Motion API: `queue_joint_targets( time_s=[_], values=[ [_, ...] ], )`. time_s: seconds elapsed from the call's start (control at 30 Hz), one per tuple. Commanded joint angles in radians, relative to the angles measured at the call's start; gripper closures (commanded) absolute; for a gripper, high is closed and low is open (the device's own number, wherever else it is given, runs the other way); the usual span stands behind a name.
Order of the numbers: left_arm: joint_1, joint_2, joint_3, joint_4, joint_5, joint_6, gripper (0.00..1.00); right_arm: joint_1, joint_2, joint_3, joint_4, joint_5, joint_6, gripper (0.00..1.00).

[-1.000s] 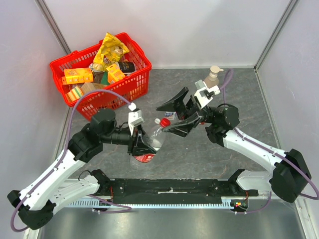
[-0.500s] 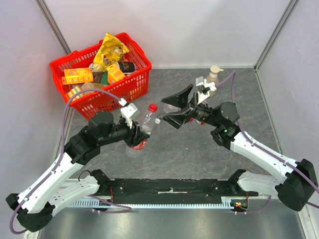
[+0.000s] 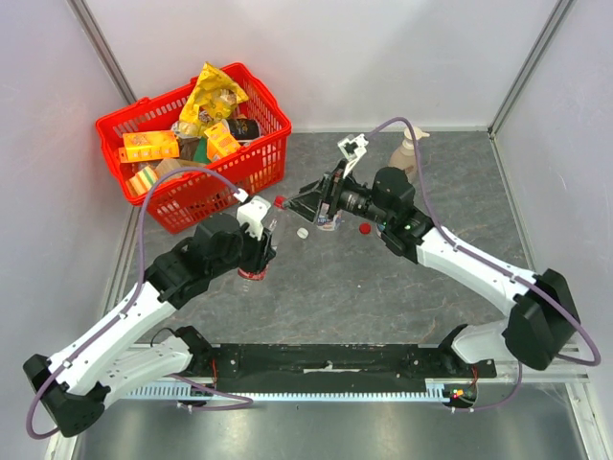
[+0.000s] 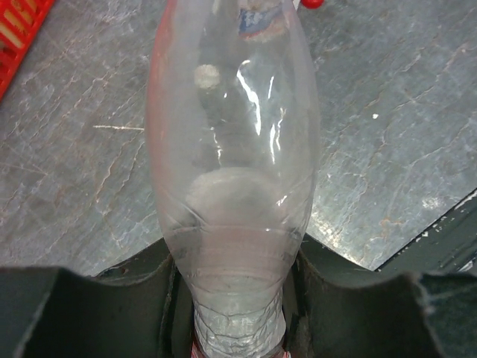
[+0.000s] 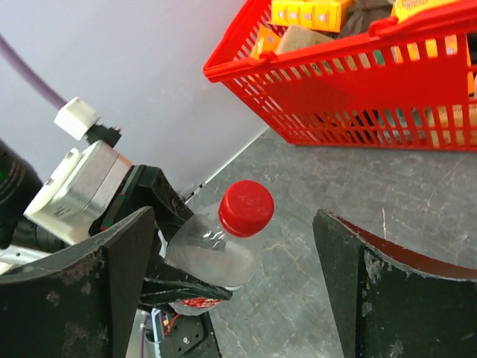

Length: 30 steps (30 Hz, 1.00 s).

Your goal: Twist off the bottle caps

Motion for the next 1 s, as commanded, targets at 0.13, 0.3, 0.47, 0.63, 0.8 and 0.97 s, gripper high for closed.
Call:
queue_joint_targets(
  time_s=[0.13, 0.3, 0.47, 0.63, 0.8, 0.97],
  values=[
    [-0.003, 0.000, -0.014, 0.006, -0.069, 0.013, 0.94, 0.002, 0.111, 0.114, -0.032, -0.054, 0.089, 0.18],
    [-0.003, 0.010, -0.018, 0.005, -0.067, 0.019, 0.94, 0.004, 0.154, 0.128, -0.021, -0.068, 0.128, 0.27],
    [-0.003, 0.007, -0.023, 0.005, -0.053, 0.021, 0.94, 0.005, 0.184, 0.128, 0.025, -0.084, 0.172, 0.35],
    [-0.003, 0.002, -0.031, 0.005, -0.040, 0.024, 0.94, 0.007, 0.207, 0.141, 0.030, -0.105, 0.185, 0.44],
    [-0.003, 0.005, -0.029, 0.005, -0.033, 0.027, 0.94, 0.007, 0.214, 0.140, 0.043, -0.116, 0.203, 0.43],
    [-0.003, 0.004, -0.031, 0.005, -0.029, 0.028, 0.94, 0.008, 0.224, 0.146, 0.059, -0.136, 0.221, 0.44]
  ],
)
